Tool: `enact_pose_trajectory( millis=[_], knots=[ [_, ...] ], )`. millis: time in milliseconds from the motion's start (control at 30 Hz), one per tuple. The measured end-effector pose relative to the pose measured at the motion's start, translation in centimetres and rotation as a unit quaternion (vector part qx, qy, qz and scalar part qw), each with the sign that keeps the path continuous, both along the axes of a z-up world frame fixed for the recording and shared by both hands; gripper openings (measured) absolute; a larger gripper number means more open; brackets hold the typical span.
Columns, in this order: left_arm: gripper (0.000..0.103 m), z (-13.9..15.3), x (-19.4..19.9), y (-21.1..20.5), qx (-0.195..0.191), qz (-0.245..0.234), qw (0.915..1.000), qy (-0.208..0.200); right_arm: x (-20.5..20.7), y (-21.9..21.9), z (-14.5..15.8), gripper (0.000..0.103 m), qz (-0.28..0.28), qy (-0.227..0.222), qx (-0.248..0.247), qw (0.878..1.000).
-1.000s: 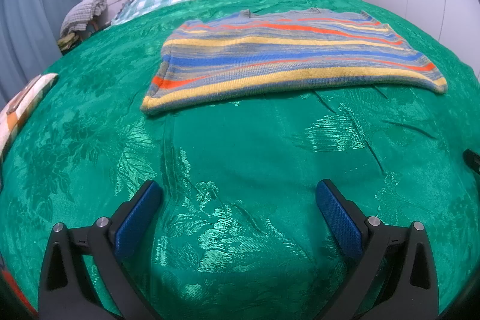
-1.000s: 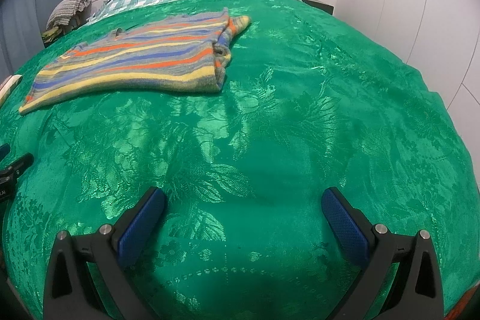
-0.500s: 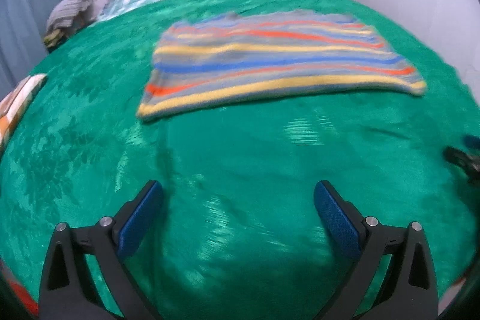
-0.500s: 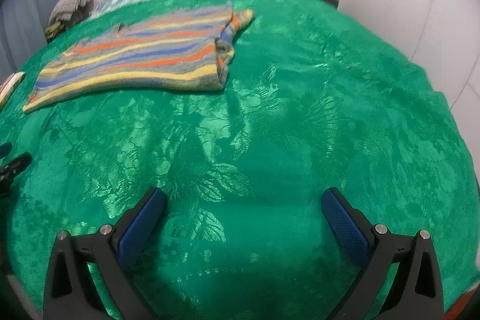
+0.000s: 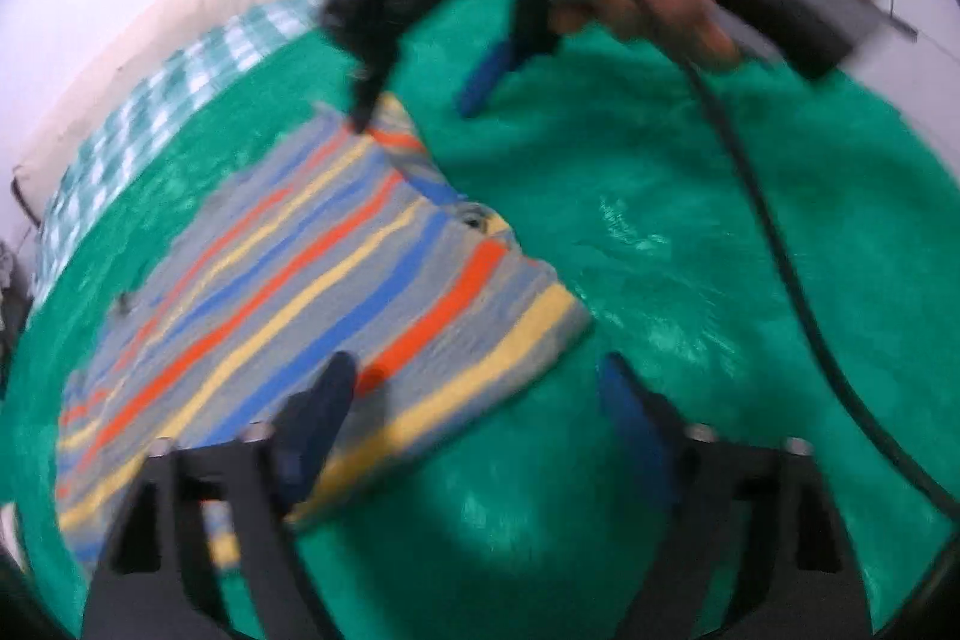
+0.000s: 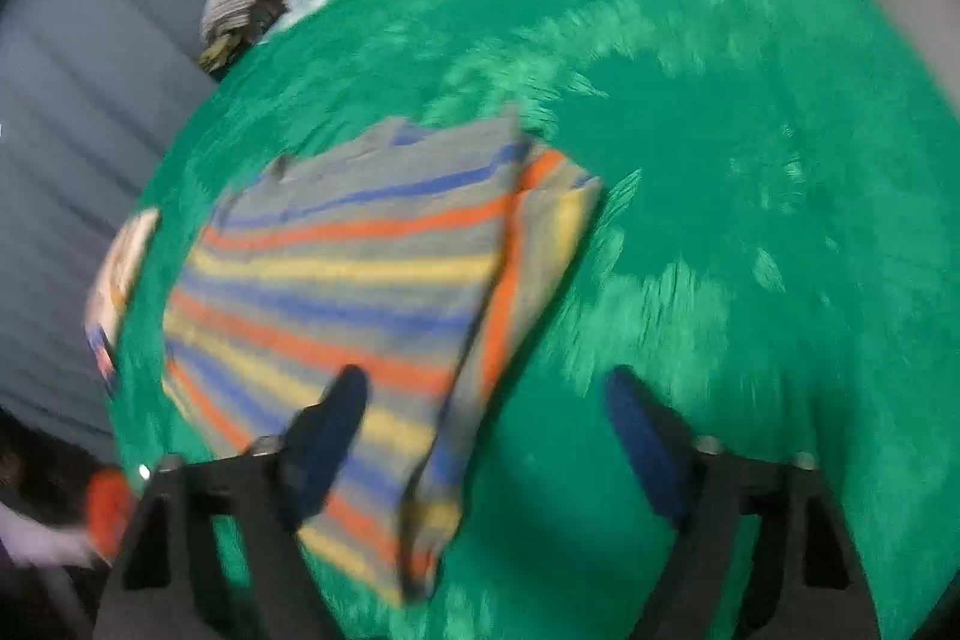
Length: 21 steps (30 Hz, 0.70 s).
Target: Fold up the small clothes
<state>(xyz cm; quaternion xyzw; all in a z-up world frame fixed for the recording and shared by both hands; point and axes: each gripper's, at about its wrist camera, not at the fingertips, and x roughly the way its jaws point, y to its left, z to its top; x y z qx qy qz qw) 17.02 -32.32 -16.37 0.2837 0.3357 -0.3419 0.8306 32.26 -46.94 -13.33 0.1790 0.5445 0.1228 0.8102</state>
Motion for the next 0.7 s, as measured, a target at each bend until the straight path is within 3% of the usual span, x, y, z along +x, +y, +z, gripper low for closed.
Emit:
enact_pose_trajectory(
  millis=[67, 133, 167, 200, 300, 433, 567, 700],
  knots=[
    [0.061, -0.3, 1.2, -0.1, -0.026, 0.000, 0.9995, 0.020, 2.5, -0.7, -1.5, 0.067, -0.008, 0.024, 0.032, 0.999],
    [0.011, -0.2, 2.1, 0.3, -0.039, 0.014, 0.9987, 0.030, 4.4, -0.4, -2.2, 0.056, -0.012, 0.025, 0.049, 0.998],
    [0.011, 0.0, 2.4, 0.7, -0.048, 0.022, 0.9981, 0.033, 5.2, -0.2, -2.5, 0.037, -0.010, 0.027, 0.059, 0.998],
    [0.009, 0.3, 2.7, 1.5, -0.067, 0.026, 0.9963, 0.047, 5.9, 0.1, -2.8, 0.011, -0.006, 0.029, 0.063, 0.998],
    [0.008, 1.8, 3.7, 5.3, -0.123, 0.066, 0.9882, 0.063, 6.9, 2.2, -1.9, 0.011, 0.016, 0.021, 0.037, 0.999],
    [0.008, 3.9, 4.5, 11.3, -0.182, 0.127, 0.9726, 0.071, 6.7, 5.8, 3.0, 0.011, 0.058, -0.027, 0.039, 0.997],
    [0.008, 5.2, 5.5, 20.1, -0.236, 0.218, 0.9434, 0.083, 7.9, 13.9, 6.8, 0.011, 0.109, -0.058, 0.041, 0.991],
    [0.008, 4.1, 6.9, 26.4, -0.253, 0.292, 0.9163, 0.105, 9.8, 22.9, 6.9, 0.011, 0.153, -0.072, 0.041, 0.985]
  ],
)
